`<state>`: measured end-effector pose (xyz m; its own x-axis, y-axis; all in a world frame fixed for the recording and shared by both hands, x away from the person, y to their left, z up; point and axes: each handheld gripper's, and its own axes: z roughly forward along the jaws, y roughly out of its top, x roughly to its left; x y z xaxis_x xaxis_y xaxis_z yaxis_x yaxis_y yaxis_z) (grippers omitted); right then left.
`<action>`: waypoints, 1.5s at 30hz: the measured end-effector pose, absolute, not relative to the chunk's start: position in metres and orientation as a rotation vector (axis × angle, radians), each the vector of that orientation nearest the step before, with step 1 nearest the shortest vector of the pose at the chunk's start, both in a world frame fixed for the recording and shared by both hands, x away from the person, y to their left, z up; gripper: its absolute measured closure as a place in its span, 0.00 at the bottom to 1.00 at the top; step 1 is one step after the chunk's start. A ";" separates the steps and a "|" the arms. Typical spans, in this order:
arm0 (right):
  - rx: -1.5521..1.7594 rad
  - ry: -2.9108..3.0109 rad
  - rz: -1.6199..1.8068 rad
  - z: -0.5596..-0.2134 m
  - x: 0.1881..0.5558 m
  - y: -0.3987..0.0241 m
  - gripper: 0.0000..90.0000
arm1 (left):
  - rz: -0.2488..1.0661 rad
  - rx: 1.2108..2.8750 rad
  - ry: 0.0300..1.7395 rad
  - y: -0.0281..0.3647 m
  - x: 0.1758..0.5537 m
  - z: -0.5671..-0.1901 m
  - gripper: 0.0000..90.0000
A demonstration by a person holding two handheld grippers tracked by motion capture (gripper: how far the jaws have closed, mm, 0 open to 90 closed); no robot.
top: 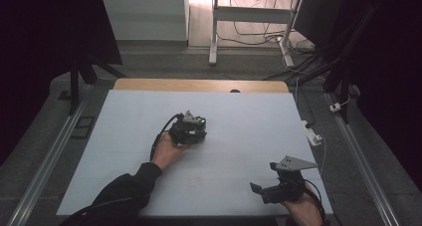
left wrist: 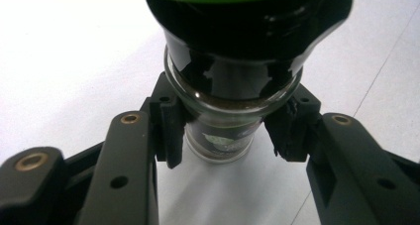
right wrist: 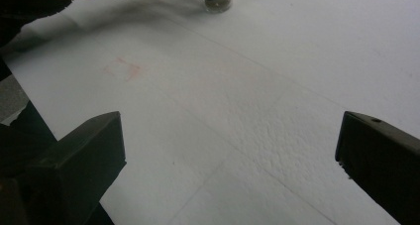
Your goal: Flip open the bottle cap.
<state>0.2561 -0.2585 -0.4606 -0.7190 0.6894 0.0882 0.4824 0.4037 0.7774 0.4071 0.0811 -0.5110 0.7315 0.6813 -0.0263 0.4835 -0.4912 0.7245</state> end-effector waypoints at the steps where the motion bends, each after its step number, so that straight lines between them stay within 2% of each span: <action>1: 1.014 2.420 1.238 -0.459 0.257 -0.255 0.00 | 0.342 2.188 0.875 0.081 0.407 -0.511 0.59; 21: 0.899 2.454 1.355 -0.446 0.289 -0.212 0.00 | 0.336 2.192 0.875 0.081 0.408 -0.511 0.59; 45: 0.868 2.487 1.248 -0.446 0.337 -0.169 0.00 | 0.340 2.195 0.873 0.081 0.408 -0.511 0.59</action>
<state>0.3370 -0.1686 -0.4460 -0.7992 0.5980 0.0600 0.4055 0.4628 0.7883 0.4076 0.0808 -0.5109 0.7336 0.6792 -0.0240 0.4839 -0.4972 0.7202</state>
